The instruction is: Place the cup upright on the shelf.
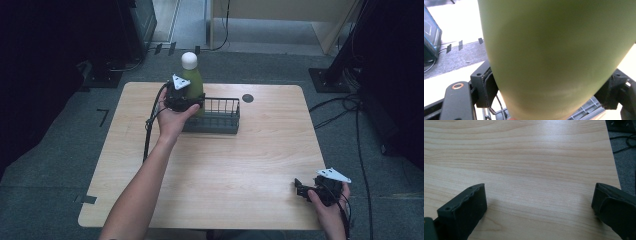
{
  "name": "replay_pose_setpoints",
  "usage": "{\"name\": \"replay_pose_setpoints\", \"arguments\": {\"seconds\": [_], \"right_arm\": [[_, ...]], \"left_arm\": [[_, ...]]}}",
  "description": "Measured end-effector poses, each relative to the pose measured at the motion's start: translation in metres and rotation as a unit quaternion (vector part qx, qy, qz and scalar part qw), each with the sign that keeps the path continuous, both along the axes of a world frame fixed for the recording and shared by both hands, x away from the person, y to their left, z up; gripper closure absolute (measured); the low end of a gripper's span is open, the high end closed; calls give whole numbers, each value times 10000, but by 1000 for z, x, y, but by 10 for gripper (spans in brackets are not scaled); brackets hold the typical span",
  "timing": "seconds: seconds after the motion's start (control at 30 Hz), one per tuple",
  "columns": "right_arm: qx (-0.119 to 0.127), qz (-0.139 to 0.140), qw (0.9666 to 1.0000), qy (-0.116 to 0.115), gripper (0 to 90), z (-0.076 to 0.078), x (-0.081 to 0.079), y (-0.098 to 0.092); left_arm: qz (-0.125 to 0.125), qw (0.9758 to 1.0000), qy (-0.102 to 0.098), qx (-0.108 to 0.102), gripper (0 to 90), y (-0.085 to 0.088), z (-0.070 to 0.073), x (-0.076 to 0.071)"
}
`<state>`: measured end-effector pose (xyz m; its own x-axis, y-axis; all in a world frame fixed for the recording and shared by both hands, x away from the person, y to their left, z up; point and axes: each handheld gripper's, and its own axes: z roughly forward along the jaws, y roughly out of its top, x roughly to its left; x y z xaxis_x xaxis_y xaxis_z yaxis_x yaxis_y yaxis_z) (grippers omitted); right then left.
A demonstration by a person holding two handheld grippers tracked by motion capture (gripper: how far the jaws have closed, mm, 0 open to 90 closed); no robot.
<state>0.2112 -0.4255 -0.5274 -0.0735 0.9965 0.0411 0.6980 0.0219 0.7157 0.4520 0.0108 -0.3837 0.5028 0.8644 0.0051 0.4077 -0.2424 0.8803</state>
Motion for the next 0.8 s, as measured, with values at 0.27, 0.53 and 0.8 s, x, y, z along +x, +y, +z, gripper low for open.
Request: {"name": "replay_pose_setpoints", "arguments": {"seconds": [0.27,0.53,0.8], "right_arm": [[17,7,10000,-4,0,0,0,0],[6,3,10000,-2,0,0,0,0],[-20,-4,10000,3,0,0,0,1]], "left_arm": [[23,9999,108,66,210,-2,-11,2],[-47,9999,84,-61,207,4,-16,2],[-5,9997,234,-92,139,6,-13,1]]}}
